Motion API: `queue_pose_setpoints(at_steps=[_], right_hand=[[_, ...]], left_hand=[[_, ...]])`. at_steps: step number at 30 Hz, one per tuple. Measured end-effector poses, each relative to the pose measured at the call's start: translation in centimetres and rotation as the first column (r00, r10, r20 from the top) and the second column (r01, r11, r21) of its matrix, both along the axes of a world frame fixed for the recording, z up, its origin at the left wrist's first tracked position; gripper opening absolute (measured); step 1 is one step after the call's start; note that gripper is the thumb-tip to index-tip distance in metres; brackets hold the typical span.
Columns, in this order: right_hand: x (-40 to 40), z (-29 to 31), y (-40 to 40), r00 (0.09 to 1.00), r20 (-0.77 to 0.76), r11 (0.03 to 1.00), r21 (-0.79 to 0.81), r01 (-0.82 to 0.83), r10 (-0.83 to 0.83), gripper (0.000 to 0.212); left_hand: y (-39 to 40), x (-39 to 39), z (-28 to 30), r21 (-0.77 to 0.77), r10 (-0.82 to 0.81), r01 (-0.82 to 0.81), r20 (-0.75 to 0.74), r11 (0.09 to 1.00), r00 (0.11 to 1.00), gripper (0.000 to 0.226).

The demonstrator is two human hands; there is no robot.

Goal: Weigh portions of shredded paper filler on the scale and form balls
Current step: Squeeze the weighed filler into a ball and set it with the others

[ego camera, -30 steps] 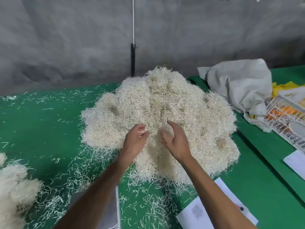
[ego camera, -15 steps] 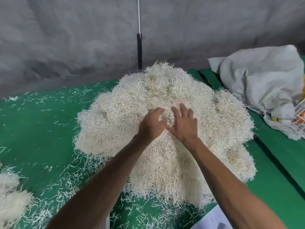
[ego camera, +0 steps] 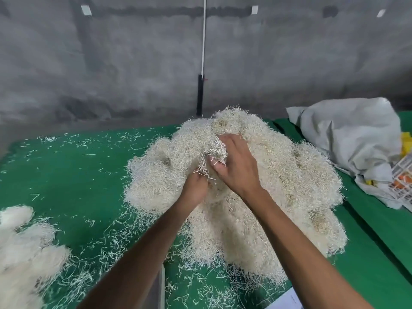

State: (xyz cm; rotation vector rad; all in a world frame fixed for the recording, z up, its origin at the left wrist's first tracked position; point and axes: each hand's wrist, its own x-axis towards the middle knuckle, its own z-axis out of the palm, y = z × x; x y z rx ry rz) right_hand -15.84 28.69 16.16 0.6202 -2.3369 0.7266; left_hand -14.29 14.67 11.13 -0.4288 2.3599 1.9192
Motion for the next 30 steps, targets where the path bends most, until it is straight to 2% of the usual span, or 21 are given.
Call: queue_pose_setpoints(at_steps=[1,3,5,7,8,10,13,16,17,19,20,21,22,23,24,25,26,30], right_hand=[[1.3,-0.1,-1.8,0.997,0.046,0.991,-0.124,-0.051,0.057,0.062],[4.5,-0.4,-5.6,0.957,0.216,0.905,-0.415,-0.089,0.193,0.069],[7.4,-1.3,-9.0,0.859,0.374,0.770,-0.637,-0.035,0.349,0.075],[10.1,-3.2,-11.9,0.769,0.476,0.697,-0.715,0.056,0.427,0.076],[11.4,-4.2,-13.1,0.733,0.517,0.700,-0.710,0.078,0.442,0.073],[13.9,-6.5,-15.0,0.730,0.559,0.788,-0.614,0.045,0.394,0.065],[17.8,-10.1,-17.8,0.778,0.524,0.908,-0.394,-0.139,0.347,0.059],[21.6,-12.5,-20.2,0.718,0.553,0.899,-0.355,-0.257,0.424,0.071],[22.3,-13.3,-20.5,0.703,0.571,0.902,-0.336,-0.271,0.424,0.073],[23.2,-14.8,-20.6,0.695,0.612,0.925,-0.220,-0.310,0.378,0.074],[23.5,-15.5,-20.5,0.680,0.645,0.932,-0.166,-0.322,0.350,0.075],[23.8,-16.2,-20.4,0.666,0.672,0.937,-0.130,-0.324,0.324,0.075],[24.1,-16.8,-20.3,0.664,0.684,0.942,-0.109,-0.317,0.303,0.076],[24.4,-17.4,-20.3,0.668,0.688,0.949,-0.101,-0.298,0.283,0.077],[24.6,-17.9,-20.3,0.668,0.697,0.957,-0.099,-0.271,0.261,0.081],[24.7,-18.3,-20.3,0.659,0.715,0.965,-0.087,-0.247,0.233,0.087],[24.9,-18.8,-20.4,0.650,0.733,0.970,-0.057,-0.236,0.202,0.094],[25.0,-20.0,-20.1,0.654,0.753,0.978,0.073,-0.197,0.075,0.113]], left_hand=[[-1.1,1.2,0.4,0.173,0.082,-0.095,0.079,0.980,0.994,0.024],[-4.0,4.1,0.4,0.439,0.156,-0.242,0.222,0.865,0.962,0.029],[-7.2,7.2,-0.4,0.532,0.177,-0.345,0.341,0.773,0.923,0.063],[-10.5,10.5,-0.8,0.575,0.198,-0.407,0.392,0.710,0.899,0.083],[-12.0,12.1,-0.8,0.626,0.196,-0.401,0.373,0.669,0.907,0.091],[-14.2,14.9,-1.1,0.728,0.158,-0.293,0.250,0.619,0.955,0.098],[-16.3,18.8,-2.2,0.693,0.144,-0.219,0.166,0.687,0.976,0.082],[-17.5,22.2,-4.3,0.662,0.123,-0.185,0.139,0.727,0.983,0.057],[-18.2,22.9,-5.3,0.682,0.127,-0.184,0.133,0.708,0.983,0.052],[-19.6,24.0,-6.9,0.761,0.141,-0.167,0.100,0.627,0.985,0.052],[-20.2,24.6,-7.5,0.759,0.137,-0.174,0.112,0.627,0.984,0.060],[-20.6,24.9,-8.2,0.706,0.131,-0.211,0.166,0.676,0.977,0.067],[-20.8,25.5,-9.0,0.572,0.159,-0.273,0.241,0.774,0.957,0.069],[-20.8,26.0,-9.6,0.355,0.229,-0.324,0.284,0.877,0.931,0.066],[-21.1,26.8,-10.5,0.135,0.296,-0.336,0.252,0.932,0.921,0.060],[-21.5,27.4,-11.4,-0.026,0.331,-0.332,0.170,0.943,0.928,0.053],[-22.0,28.1,-12.4,-0.111,0.353,-0.342,0.109,0.933,0.929,0.047],[-23.5,29.4,-14.7,-0.267,0.319,-0.275,0.139,0.924,0.937,0.030]])
